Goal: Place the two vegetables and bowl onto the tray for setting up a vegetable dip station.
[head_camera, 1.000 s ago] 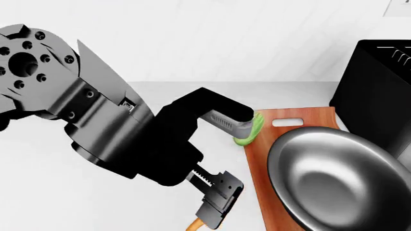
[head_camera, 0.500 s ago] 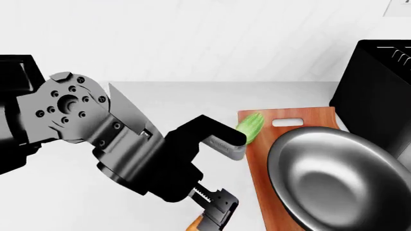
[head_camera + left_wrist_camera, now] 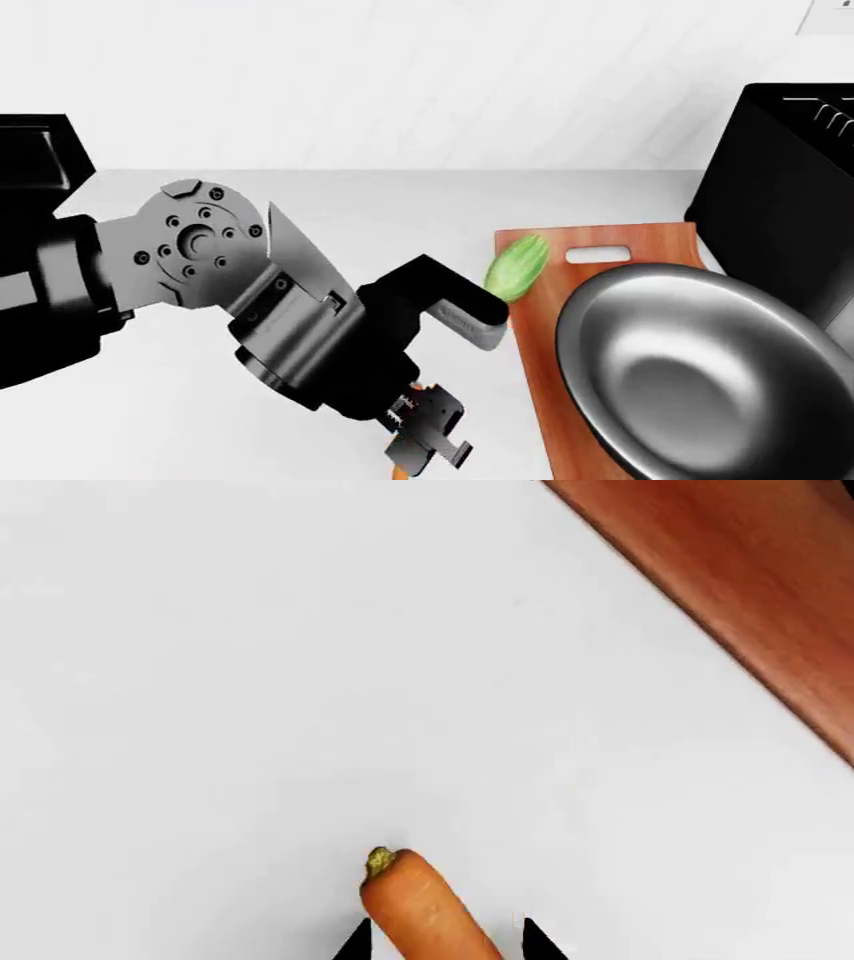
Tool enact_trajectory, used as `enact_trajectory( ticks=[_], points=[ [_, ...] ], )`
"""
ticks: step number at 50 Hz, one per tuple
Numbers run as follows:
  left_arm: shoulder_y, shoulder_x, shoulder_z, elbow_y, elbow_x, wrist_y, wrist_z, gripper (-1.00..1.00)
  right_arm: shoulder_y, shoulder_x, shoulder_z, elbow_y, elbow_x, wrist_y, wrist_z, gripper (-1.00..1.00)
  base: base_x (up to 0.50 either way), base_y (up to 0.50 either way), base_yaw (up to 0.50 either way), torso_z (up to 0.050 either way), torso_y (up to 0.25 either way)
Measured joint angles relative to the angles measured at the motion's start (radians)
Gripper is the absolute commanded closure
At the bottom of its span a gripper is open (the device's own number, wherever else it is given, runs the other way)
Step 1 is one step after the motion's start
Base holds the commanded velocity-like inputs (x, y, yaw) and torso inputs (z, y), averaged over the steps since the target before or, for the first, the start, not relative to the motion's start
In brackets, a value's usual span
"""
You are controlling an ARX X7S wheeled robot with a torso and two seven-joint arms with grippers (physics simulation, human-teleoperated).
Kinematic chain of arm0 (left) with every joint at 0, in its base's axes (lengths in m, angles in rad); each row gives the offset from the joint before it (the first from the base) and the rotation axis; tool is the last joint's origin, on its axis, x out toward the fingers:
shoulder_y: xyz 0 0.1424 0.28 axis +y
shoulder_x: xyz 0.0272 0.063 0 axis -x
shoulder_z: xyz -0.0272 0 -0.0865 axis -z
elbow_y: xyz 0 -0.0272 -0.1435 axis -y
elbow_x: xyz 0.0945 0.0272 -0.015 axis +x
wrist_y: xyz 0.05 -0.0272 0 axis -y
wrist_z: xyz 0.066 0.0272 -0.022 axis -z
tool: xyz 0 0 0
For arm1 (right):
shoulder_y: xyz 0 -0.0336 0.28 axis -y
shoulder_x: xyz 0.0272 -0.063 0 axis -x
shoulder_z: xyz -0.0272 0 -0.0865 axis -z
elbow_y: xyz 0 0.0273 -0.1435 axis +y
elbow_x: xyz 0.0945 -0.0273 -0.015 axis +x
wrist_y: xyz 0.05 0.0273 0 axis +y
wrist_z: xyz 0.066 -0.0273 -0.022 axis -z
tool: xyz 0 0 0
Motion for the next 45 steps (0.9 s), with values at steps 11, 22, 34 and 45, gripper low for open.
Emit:
enact_trajectory(
  ticks=[11,22,34,45],
  points=[
    [0.002,0.006,-0.003,-0.013,0.003,-0.009,-0.015,1.0,-0.021,-0.001,0.009,-0.005,-0.007,-0.008,-0.004,-1.0,0.01,-0.01,-0.01,0.0,0.0],
    [0.018,0.013,-0.004,-0.039,0.094,0.05,0.046,1.0,-0.035,0.0,0.024,-0.009,-0.002,-0.018,-0.001,-1.0,0.01,-0.01,-0.01,0.0,0.0],
    [-0.025,0.027,-0.009,-0.069,0.284,0.084,0.125,1.0,-0.043,0.001,0.046,-0.005,0.008,-0.019,0.007,-1.0,0.0,0.0,0.0,0.0,0.0],
    [-0.151,0.051,-0.043,-0.084,0.322,0.039,0.164,1.0,-0.047,0.001,0.072,0.006,0.025,-0.009,0.025,-1.0,0.0,0.0,0.0,0.0,0.0]
  ],
)
